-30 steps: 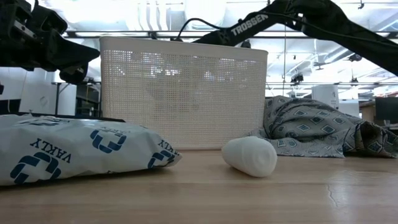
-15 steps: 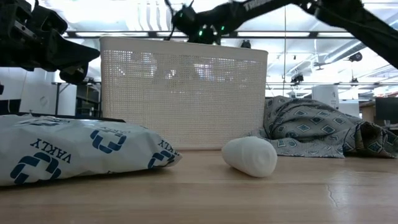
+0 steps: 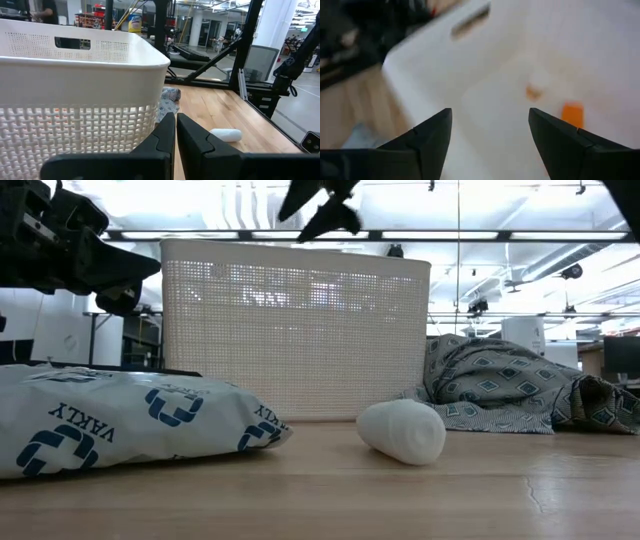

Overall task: Pick & place medical supplies in basket/bin
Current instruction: Put the roll of gauze into the white bin

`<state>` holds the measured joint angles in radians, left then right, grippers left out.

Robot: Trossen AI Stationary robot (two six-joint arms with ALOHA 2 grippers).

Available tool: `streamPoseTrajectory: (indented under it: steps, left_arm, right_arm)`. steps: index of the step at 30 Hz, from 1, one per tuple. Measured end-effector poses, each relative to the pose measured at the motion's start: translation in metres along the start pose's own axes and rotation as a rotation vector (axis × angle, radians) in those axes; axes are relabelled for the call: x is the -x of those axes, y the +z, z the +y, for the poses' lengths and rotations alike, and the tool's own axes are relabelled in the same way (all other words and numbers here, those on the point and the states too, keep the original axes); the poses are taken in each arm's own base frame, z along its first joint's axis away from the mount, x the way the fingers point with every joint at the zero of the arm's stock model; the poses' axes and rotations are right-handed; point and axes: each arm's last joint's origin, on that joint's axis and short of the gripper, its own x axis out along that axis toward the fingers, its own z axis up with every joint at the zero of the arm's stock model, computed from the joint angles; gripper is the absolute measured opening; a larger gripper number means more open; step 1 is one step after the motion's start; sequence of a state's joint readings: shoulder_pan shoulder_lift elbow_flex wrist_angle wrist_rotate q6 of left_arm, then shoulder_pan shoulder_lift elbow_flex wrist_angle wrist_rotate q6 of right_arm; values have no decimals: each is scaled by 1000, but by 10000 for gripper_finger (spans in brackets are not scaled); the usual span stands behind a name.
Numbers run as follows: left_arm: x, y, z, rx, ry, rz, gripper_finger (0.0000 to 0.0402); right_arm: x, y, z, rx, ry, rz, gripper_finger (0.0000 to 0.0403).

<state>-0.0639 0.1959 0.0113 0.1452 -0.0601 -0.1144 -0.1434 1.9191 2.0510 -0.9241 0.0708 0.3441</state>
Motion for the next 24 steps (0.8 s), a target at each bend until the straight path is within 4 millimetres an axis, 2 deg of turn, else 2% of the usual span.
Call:
streamPoseTrajectory:
  steps: [7,10,16,24]
  left_arm:
    - [0,0,0,0,0,0,0]
    - [0,0,0,0,-1,0,0]
    - [0,0,0,0,-1,0,0]
    - [0,0,0,0,-1,0,0]
  right_arm:
    - [22,-40,44,-28,-3,209,251]
    - [21,-57,60,-43,-21,296,253]
    - [2,-86,78,-120,-96,413,291]
    - [-27,-130,80,-227,-227,543,353]
